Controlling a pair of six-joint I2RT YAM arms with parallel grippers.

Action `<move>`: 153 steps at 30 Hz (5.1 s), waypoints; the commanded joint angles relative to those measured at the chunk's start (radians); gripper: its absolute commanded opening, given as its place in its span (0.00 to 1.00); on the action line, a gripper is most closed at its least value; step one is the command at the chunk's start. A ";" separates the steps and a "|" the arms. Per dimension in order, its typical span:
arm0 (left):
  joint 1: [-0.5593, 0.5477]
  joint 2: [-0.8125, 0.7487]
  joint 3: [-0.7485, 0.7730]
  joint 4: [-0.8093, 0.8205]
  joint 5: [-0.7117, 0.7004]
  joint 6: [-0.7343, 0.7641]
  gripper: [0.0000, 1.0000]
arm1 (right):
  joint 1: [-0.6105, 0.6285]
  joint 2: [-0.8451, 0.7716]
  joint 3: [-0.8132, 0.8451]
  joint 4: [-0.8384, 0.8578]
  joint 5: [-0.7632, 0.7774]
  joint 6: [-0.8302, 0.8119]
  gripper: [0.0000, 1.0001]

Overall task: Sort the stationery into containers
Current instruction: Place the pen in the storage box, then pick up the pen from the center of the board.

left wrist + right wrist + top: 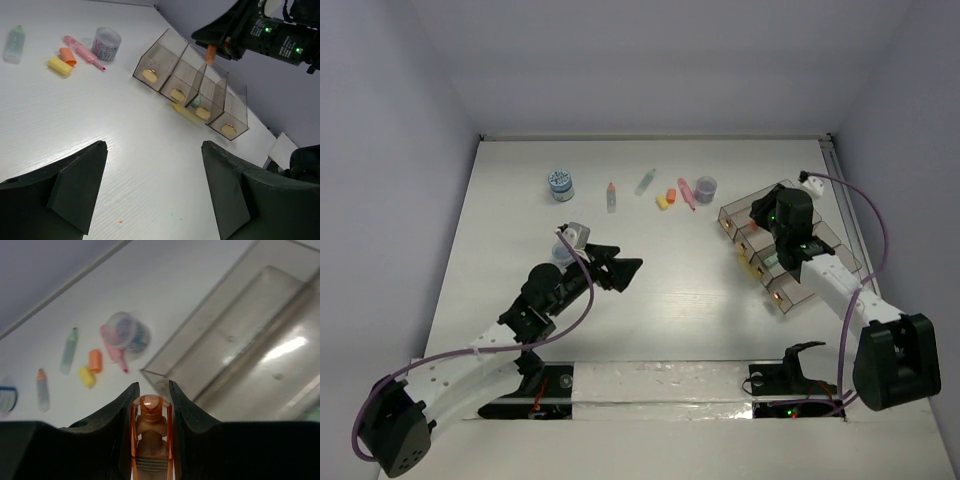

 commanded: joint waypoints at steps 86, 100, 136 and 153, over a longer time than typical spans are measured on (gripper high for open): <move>-0.014 -0.361 0.679 -0.781 -0.598 0.095 0.82 | 0.850 1.201 1.426 -0.572 -1.058 -0.960 0.87; -0.014 -0.372 0.627 -0.769 -0.584 0.107 0.82 | 0.850 1.210 1.351 -0.567 -0.771 -1.086 0.78; -0.014 -0.384 0.540 -0.723 -0.525 0.085 0.80 | 0.850 1.245 1.336 -0.579 -0.671 -1.124 0.20; -0.014 -0.404 0.468 -0.671 -0.469 0.015 0.71 | 0.839 0.758 0.761 0.057 -0.500 -0.767 0.00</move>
